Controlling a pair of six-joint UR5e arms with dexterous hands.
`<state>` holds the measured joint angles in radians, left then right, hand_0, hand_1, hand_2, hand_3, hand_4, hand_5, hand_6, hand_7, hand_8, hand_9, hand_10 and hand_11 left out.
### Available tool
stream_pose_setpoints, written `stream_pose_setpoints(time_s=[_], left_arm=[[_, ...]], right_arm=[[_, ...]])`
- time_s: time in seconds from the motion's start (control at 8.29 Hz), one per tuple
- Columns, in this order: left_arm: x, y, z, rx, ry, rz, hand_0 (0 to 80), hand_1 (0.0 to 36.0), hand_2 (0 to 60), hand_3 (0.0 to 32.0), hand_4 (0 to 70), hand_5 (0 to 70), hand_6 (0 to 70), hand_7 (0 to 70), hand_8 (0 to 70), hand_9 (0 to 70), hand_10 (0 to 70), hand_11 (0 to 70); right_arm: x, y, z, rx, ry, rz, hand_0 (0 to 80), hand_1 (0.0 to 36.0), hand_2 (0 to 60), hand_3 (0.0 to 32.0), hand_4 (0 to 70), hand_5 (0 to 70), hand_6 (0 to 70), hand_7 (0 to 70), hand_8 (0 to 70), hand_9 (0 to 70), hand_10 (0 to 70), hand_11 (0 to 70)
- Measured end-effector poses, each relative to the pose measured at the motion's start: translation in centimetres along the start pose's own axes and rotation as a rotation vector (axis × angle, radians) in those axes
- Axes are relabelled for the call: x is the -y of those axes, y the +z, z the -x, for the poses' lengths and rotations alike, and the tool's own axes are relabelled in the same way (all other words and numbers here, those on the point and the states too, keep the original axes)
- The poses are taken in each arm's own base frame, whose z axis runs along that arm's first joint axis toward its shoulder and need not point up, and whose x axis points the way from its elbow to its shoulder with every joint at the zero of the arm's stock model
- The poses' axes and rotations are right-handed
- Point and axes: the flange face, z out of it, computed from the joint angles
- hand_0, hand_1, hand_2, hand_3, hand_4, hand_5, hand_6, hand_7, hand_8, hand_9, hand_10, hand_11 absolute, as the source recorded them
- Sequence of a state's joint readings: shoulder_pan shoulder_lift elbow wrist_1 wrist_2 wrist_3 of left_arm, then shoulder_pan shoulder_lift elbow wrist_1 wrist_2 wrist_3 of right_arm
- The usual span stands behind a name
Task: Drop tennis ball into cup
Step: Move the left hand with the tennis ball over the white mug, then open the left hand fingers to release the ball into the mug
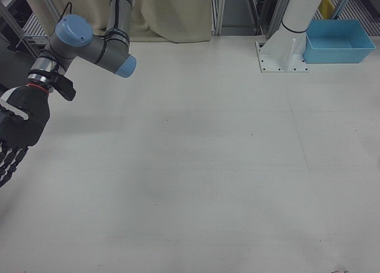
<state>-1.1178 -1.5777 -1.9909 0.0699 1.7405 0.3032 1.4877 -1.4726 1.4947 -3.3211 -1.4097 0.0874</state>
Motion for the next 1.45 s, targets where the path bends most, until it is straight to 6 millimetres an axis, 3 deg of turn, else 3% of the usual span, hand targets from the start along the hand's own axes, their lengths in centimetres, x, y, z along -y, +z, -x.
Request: stream_pose_setpoints(time_s=[0.6, 0.97, 1.33, 1.45], left_arm=[[3.4, 4.9, 7.4, -0.013, -0.033, -0.041, 80.0, 36.0, 60.0, 0.0, 70.0, 44.0, 70.0, 70.0, 70.0, 70.0, 70.0, 70.0], [2.7, 6.8, 11.8, 0.003, -0.061, -0.044, 80.0, 36.0, 60.0, 0.0, 69.8, 43.8, 70.0, 70.0, 70.0, 70.0, 70.0, 70.0], [2.1, 8.0, 13.0, 0.014, -0.074, -0.048, 80.0, 36.0, 60.0, 0.0, 70.0, 41.2, 70.0, 70.0, 70.0, 70.0, 70.0, 70.0], [1.9, 8.3, 13.1, 0.014, -0.075, -0.051, 80.0, 36.0, 60.0, 0.0, 59.9, 40.8, 70.0, 69.5, 70.0, 70.0, 67.3, 70.0]], right_arm=[[-0.1, 0.0, 0.0, 0.0, 0.0, 0.001, 0.0, 0.0, 0.0, 0.0, 0.0, 0.0, 0.0, 0.0, 0.0, 0.0, 0.0, 0.0], [-0.2, 0.0, 0.0, 0.0, 0.001, 0.003, 0.0, 0.0, 0.0, 0.0, 0.0, 0.0, 0.0, 0.0, 0.0, 0.0, 0.0, 0.0], [-0.2, 0.0, 0.0, 0.0, 0.0, 0.004, 0.0, 0.0, 0.0, 0.0, 0.0, 0.0, 0.0, 0.0, 0.0, 0.0, 0.0, 0.0], [-0.2, 0.0, 0.0, 0.0, 0.0, 0.004, 0.0, 0.0, 0.0, 0.0, 0.0, 0.0, 0.0, 0.0, 0.0, 0.0, 0.0, 0.0]])
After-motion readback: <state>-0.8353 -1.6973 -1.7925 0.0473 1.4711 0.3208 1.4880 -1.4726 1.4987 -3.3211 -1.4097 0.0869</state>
